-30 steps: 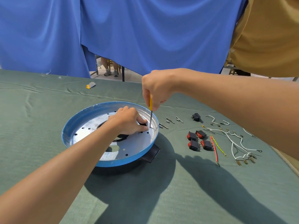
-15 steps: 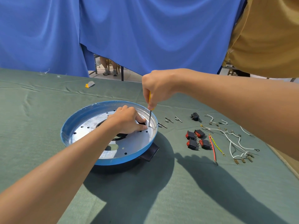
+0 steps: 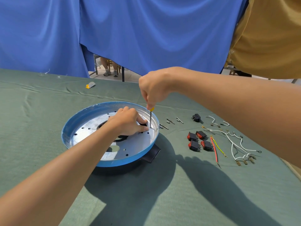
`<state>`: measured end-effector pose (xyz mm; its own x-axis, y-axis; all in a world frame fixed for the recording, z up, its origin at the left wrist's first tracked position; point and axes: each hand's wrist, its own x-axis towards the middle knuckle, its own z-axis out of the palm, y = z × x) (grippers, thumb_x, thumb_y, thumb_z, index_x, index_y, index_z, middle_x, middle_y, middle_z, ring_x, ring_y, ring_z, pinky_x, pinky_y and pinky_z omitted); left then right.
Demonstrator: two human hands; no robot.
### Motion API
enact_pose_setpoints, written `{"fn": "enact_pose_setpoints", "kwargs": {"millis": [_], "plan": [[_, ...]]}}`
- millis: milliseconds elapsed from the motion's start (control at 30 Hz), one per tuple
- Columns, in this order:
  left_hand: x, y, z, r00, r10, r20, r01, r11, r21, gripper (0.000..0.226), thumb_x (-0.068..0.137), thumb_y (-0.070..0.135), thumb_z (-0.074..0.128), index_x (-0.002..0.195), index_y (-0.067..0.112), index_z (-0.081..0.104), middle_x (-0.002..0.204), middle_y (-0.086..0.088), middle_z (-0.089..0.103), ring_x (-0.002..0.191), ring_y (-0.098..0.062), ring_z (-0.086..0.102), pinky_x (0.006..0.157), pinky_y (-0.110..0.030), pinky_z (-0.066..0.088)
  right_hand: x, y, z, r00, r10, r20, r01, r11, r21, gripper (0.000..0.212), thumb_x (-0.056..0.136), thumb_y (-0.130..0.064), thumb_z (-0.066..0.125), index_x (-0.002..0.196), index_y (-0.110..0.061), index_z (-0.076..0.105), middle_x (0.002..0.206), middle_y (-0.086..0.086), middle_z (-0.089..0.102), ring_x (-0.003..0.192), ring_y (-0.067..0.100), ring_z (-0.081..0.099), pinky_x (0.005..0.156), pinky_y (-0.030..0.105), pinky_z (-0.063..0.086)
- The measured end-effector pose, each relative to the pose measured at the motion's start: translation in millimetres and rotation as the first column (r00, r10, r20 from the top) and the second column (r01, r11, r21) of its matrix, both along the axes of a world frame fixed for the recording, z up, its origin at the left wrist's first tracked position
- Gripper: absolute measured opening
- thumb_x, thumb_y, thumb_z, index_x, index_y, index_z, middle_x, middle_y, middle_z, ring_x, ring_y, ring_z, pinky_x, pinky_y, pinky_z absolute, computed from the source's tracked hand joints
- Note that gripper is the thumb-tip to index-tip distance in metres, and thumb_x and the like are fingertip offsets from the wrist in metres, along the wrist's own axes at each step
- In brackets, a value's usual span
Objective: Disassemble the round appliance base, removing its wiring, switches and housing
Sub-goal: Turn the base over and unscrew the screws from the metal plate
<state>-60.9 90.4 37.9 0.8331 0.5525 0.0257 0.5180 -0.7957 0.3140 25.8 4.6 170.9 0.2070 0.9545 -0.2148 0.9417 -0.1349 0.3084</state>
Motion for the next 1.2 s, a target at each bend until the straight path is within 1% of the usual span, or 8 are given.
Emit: {"fn": "enact_pose_setpoints", "kwargs": {"millis": [133,267,367,500,667,733,967,1200], "plan": [[-1.6,0.4,-2.0,1.0,-0.008,0.016,0.008,1.0,0.005,0.037,0.084,0.059,0.062,0.117,0.042,0.068,0.114,-0.006,0.062,0.106,-0.031,0.049,0.096,-0.049,0.044,3.7,0.9,-1.2,0.988,0.02,-0.152,-0.016,1.0,0.023,0.01,0.081,-0.027,0.075,0.086,-0.018,0.074,0.083,0.006,0.07,0.077,0.024,0.062,0.065,0.032,0.051],[-1.6,0.6,-3.0,1.0,-0.011,0.023,0.01,1.0,0.012,0.037,0.084,0.058,0.063,0.117,0.041,0.068,0.11,-0.006,0.062,0.106,-0.03,0.049,0.095,-0.049,0.044,11.7,-0.6,-8.4,0.99,-0.051,-0.129,0.068,0.988,0.135,0.057,0.09,-0.059,0.053,0.06,-0.012,0.061,0.057,-0.002,0.058,0.054,0.019,0.05,0.05,0.025,0.037],[-2.1,0.7,-5.1,0.999,-0.005,0.052,0.005,1.0,0.01,0.038,0.083,0.058,0.064,0.117,0.04,0.068,0.112,-0.007,0.064,0.103,-0.031,0.05,0.092,-0.047,0.046,13.3,-3.5,-8.4,0.998,-0.028,-0.065,0.038,0.987,0.158,0.042,0.092,-0.043,0.059,0.062,-0.014,0.061,0.057,-0.002,0.056,0.06,0.021,0.051,0.049,0.026,0.036],[-5.1,0.6,-9.7,0.996,-0.007,0.084,0.006,1.0,0.011,0.04,0.084,0.058,0.062,0.12,0.041,0.066,0.108,-0.007,0.064,0.105,-0.031,0.049,0.091,-0.044,0.045,10.7,-6.7,-4.3,0.988,0.006,-0.152,0.013,0.992,0.125,0.014,0.083,-0.032,0.071,0.085,-0.019,0.069,0.086,0.003,0.065,0.082,0.025,0.06,0.062,0.028,0.047],[-6.4,-0.3,-10.7,0.995,-0.024,0.102,0.024,1.0,0.0,0.036,0.086,0.057,0.061,0.119,0.043,0.066,0.098,-0.005,0.062,0.106,-0.032,0.05,0.095,-0.048,0.043,11.9,-4.7,-7.1,0.983,-0.075,-0.168,0.095,0.989,0.116,0.055,0.091,-0.058,0.053,0.065,-0.01,0.06,0.049,-0.003,0.056,0.046,0.019,0.045,0.049,0.024,0.037],[-6.5,-0.6,-11.0,0.994,-0.019,0.106,0.019,1.0,0.006,0.036,0.086,0.057,0.061,0.119,0.043,0.066,0.105,-0.007,0.064,0.105,-0.032,0.049,0.094,-0.048,0.044,10.8,-3.1,-6.9,0.988,-0.103,-0.116,0.112,0.991,0.075,0.054,0.094,-0.051,0.051,0.062,-0.01,0.062,0.049,-0.004,0.058,0.04,0.015,0.043,0.046,0.023,0.036],[-9.6,-5.1,-6.2,0.994,-0.044,0.103,0.04,0.999,0.033,0.034,0.087,0.055,0.061,0.118,0.042,0.067,0.117,-0.007,0.064,0.108,-0.032,0.05,0.093,-0.048,0.044,-6.7,-3.7,-2.4,0.996,0.044,0.076,-0.041,0.999,-0.034,0.026,0.091,-0.038,0.062,0.086,-0.013,0.067,0.075,0.001,0.058,0.067,0.02,0.051,0.051,0.026,0.033],[-14.7,-10.7,14.3,0.967,-0.225,0.122,0.22,0.974,0.052,0.022,0.091,0.033,0.064,0.107,0.023,0.076,0.097,-0.004,0.07,0.092,-0.026,0.055,0.08,-0.035,0.041,18.4,-11.8,-13.5,0.99,0.056,-0.129,-0.03,0.981,0.191,0.047,0.085,-0.054,0.064,0.074,-0.008,0.066,0.06,-0.002,0.052,0.063,0.018,0.048,0.052,0.027,0.036]]}}
